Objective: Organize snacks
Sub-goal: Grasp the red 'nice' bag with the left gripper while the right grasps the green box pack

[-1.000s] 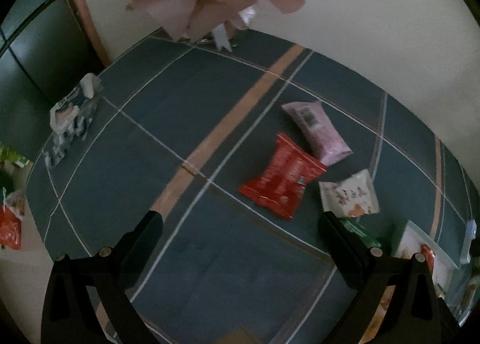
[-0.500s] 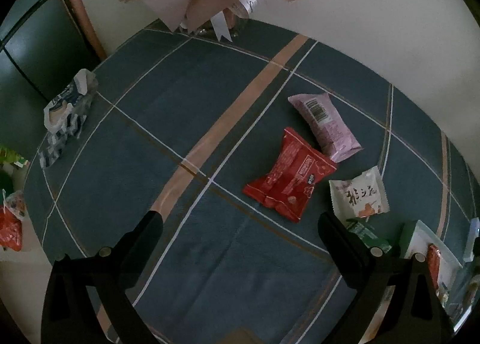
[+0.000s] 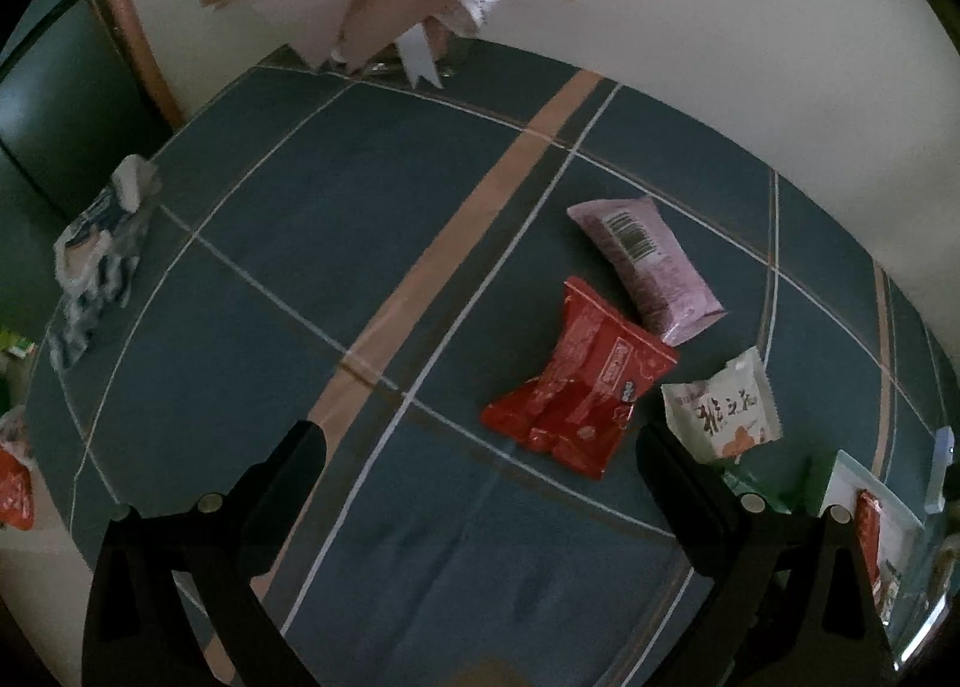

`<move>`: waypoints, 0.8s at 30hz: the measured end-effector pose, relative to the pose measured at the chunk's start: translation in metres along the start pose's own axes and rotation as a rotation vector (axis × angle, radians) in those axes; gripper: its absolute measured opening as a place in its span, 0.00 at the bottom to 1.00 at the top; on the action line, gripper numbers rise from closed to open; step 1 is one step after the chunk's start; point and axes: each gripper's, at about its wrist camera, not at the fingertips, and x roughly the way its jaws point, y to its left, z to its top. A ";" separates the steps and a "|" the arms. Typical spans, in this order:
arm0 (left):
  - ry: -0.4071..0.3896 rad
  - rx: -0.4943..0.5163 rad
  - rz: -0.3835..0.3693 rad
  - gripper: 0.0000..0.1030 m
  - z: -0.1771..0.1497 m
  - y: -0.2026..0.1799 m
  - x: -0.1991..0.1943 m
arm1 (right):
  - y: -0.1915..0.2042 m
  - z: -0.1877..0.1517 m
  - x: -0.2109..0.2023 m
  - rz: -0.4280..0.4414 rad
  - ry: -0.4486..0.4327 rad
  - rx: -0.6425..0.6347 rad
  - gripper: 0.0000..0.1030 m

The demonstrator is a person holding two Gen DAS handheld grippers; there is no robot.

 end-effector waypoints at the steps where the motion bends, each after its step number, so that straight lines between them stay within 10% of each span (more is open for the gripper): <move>1: -0.002 0.003 -0.003 1.00 0.002 0.000 0.002 | 0.001 0.000 0.001 0.003 -0.003 0.004 1.00; 12: 0.011 0.058 -0.068 0.99 0.014 -0.011 0.034 | 0.003 0.005 0.031 -0.014 0.005 0.029 0.90; 24: 0.020 0.073 -0.094 0.55 0.010 -0.018 0.051 | -0.002 0.002 0.044 -0.041 0.025 0.042 0.70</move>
